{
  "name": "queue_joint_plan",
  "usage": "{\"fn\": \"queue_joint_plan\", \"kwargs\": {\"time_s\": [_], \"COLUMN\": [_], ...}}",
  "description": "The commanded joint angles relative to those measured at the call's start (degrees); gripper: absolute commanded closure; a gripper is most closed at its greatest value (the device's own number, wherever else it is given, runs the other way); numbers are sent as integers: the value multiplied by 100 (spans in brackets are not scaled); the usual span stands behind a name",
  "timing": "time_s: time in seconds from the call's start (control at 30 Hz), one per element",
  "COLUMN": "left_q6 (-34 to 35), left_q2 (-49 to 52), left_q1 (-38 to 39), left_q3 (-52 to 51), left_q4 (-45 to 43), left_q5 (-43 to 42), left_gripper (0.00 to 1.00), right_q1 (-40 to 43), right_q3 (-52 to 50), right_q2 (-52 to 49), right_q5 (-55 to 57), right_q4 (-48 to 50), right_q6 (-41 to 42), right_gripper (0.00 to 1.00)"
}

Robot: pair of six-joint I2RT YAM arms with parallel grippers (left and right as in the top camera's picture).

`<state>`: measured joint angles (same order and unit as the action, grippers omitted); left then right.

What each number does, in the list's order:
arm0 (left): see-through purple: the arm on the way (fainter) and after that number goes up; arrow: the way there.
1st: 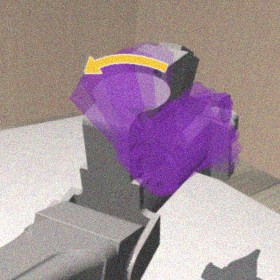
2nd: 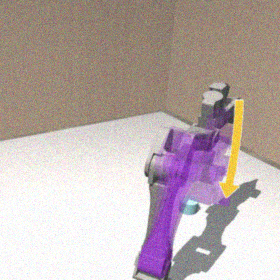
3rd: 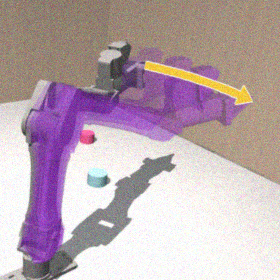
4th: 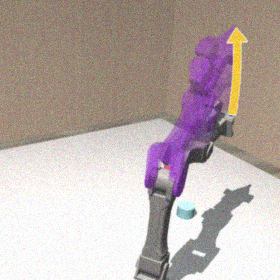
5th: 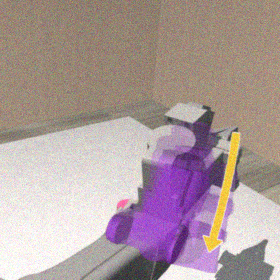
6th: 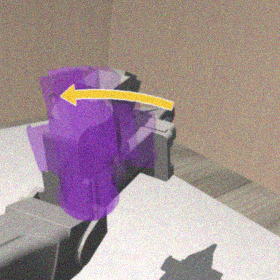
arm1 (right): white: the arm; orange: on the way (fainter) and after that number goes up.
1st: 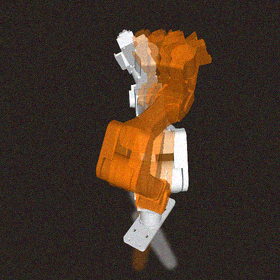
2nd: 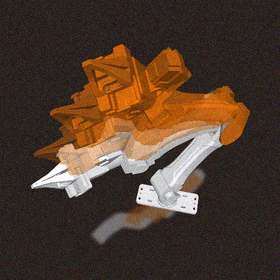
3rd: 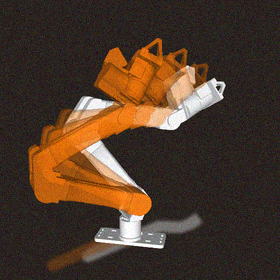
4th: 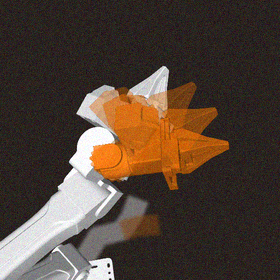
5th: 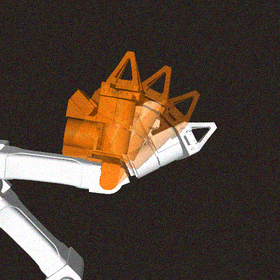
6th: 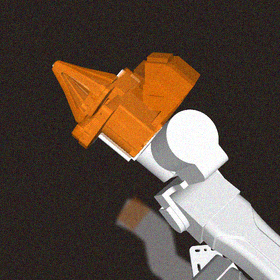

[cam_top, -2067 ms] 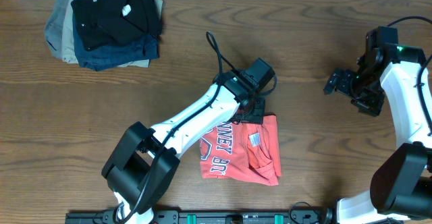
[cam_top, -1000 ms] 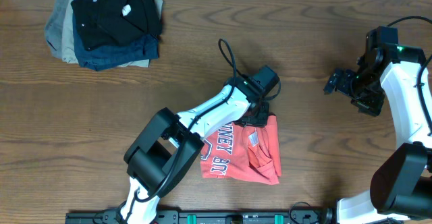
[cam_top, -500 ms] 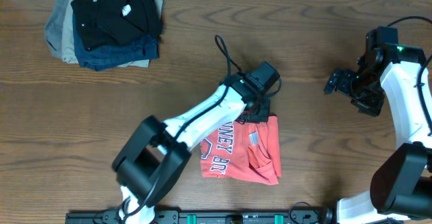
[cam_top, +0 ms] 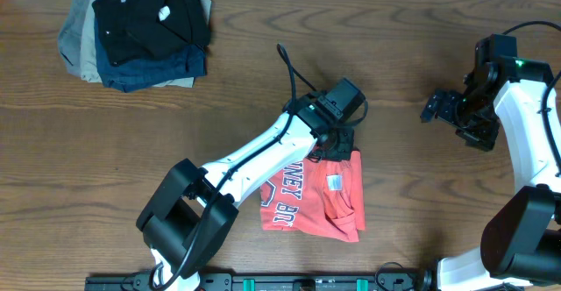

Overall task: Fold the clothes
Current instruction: 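Hold the sleeve edge with the left gripper and tuck it onto the stack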

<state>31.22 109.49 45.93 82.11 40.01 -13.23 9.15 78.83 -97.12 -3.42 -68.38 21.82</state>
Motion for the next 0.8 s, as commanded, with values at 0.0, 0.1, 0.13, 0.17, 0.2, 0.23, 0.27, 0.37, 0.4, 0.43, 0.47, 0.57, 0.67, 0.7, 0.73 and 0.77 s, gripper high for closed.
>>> {"fn": "queue_joint_plan", "kwargs": {"time_s": [0.0, 0.1, 0.13, 0.17, 0.2, 0.23, 0.27, 0.37, 0.4, 0.43, 0.47, 0.57, 0.67, 0.7, 0.73, 0.77], "left_q6": [-59, -59, -59, -59, -59, -59, -59, -57, -57, -57, -57, -55, -55, -57, -55, -55], "left_q2": [-52, -50, -50, -50, -39, -37, -26, -26, -26, -24, -17, 68, 205, 251, 271, 302], "left_q1": [20, 22, 31, 46, 57, 70, 83, 87, 83, 68, 46, -15, -37, -37, -31, -31], "left_q3": [96, 79, 61, 55, 48, 46, 46, 46, 46, 46, 46, 42, 39, 39, 42, 42], "left_q4": [2, 0, -4, -2, -2, 0, 4, 59, 72, 85, 85, 37, 4, 0, -4, -24], "left_q5": [-48, -48, -44, -44, -37, -9, 94, 503, 629, 726, 798, 835, 828, 809, 785, 769], "left_gripper": [83, 88, 89, 90, 90, 90, 87, 64, 61, 61, 60, 60, 61, 62, 62, 62], "right_q1": [22, 20, 22, 22, 22, 22, 22, 22, 22, 22, 22, 22, 22, 22, 22, 22], "right_q3": [76, 76, 76, 76, 76, 76, 76, 76, 76, 76, 76, 76, 76, 76, 76, 76], "right_q2": [-28, -28, -28, -28, -28, -28, -28, -28, -28, -28, -28, -28, -28, -28, -28, -28], "right_q5": [-22, -20, -20, -20, -22, -20, -20, -22, -22, -22, -20, -22, -20, -22, -22, -22], "right_q4": [-13, -13, -13, -15, -15, -13, -13, -13, -13, -13, -15, -15, -13, -13, -13, -13], "right_q6": [-70, -70, -70, -68, -68, -70, -68, -70, -70, -68, -70, -70, -68, -70, -70, -70], "right_gripper": [1, 1, 1, 1, 1, 1, 1, 1, 1, 1, 1, 1, 1, 1, 1, 1]}}
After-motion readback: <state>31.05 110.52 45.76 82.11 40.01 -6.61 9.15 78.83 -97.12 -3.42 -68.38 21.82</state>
